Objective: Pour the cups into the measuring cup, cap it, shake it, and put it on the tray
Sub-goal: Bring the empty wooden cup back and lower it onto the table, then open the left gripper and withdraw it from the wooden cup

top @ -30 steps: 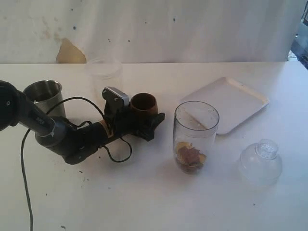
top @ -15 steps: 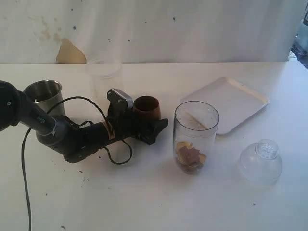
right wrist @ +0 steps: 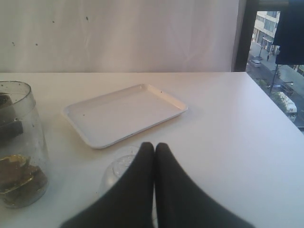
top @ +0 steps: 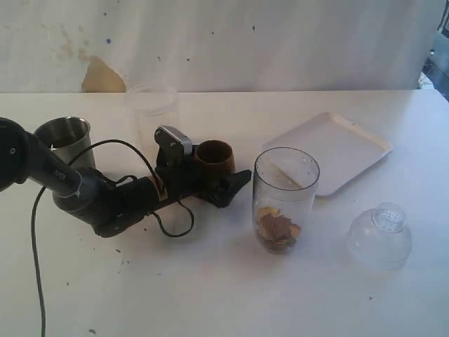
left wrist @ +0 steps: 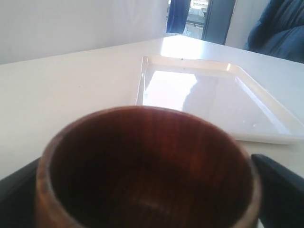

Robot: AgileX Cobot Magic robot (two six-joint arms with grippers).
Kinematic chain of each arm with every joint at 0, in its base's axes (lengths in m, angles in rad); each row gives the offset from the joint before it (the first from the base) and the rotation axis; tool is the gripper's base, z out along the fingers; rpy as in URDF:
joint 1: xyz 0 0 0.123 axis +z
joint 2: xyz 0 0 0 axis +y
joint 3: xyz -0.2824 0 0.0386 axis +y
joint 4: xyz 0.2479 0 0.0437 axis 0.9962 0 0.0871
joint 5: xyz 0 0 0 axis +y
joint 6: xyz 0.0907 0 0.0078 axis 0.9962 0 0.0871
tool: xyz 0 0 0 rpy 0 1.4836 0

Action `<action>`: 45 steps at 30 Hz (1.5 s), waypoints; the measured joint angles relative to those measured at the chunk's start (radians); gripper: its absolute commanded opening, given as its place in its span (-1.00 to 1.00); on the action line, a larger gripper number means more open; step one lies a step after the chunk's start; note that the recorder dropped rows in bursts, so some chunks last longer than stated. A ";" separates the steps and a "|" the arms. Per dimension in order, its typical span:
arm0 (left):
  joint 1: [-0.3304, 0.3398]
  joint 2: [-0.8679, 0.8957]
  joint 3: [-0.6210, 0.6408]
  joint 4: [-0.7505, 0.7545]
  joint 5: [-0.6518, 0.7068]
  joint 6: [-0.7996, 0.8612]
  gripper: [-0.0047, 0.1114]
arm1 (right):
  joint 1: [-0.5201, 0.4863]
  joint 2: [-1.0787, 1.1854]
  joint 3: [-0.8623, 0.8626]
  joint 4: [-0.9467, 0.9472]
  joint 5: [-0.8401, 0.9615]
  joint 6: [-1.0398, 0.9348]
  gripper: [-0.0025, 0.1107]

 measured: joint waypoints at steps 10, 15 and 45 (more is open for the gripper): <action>0.000 -0.132 0.000 0.002 0.044 0.000 0.89 | 0.000 0.000 0.000 0.000 0.000 0.000 -0.96; 0.000 -0.198 0.000 0.016 0.046 -0.004 0.89 | 0.000 0.000 0.000 0.000 0.000 0.000 -0.96; 0.024 -0.827 0.002 0.384 1.031 -0.539 0.89 | 0.000 0.000 0.000 0.000 0.000 0.000 -0.96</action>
